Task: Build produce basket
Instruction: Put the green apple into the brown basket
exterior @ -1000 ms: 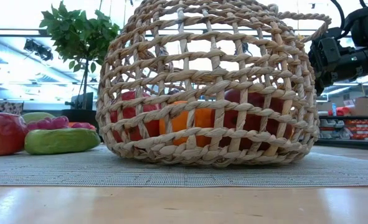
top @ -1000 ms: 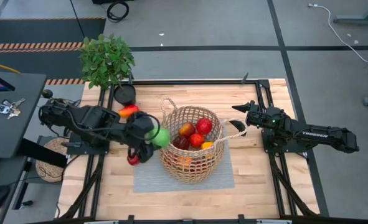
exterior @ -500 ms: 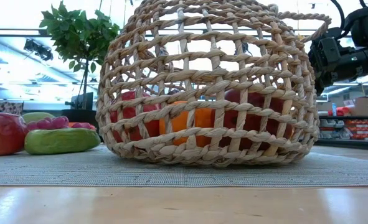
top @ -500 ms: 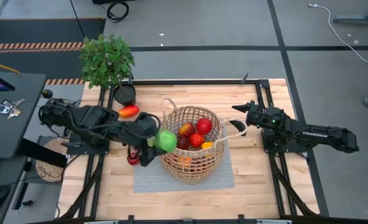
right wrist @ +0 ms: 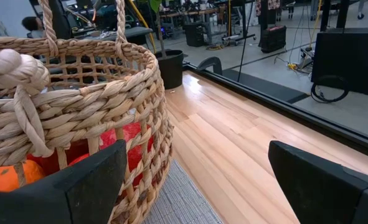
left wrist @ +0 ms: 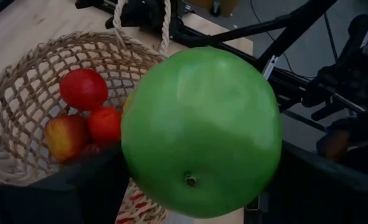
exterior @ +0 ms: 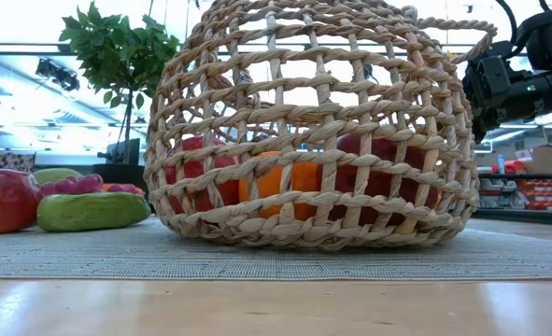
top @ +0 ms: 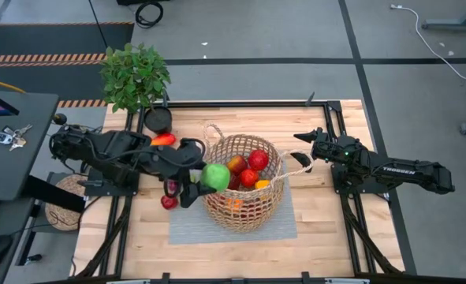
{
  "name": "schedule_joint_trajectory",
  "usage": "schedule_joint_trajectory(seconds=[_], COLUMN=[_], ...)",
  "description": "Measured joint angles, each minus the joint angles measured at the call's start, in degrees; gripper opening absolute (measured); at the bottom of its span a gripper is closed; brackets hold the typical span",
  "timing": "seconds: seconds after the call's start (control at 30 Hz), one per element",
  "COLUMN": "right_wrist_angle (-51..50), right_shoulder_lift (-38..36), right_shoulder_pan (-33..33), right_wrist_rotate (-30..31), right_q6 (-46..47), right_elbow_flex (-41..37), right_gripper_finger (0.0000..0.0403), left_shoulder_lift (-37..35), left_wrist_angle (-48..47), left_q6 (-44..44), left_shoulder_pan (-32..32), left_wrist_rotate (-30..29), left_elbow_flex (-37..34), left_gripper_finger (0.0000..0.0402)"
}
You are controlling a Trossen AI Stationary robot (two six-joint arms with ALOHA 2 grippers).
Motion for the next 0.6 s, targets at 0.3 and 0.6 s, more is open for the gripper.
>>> schedule_joint_trajectory(seconds=[0.3, 0.6], right_wrist_angle=[0.00, 0.23], right_shoulder_lift=[0.00, 0.00], right_shoulder_pan=[0.00, 0.00], right_wrist_rotate=[-0.01, 0.02], right_q6=[0.00, 0.00], right_elbow_flex=[0.00, 0.00], right_gripper_finger=[0.0394, 0.0394], left_shoulder_lift=[0.24, 7.95], left_wrist_angle=[6.17, 17.96], left_q6=[5.69, 26.56], left_shoulder_pan=[1.80, 7.74], left_wrist_rotate=[-0.81, -9.40], left_elbow_flex=[-0.98, -1.51], left_gripper_finger=[0.0355, 0.0355])
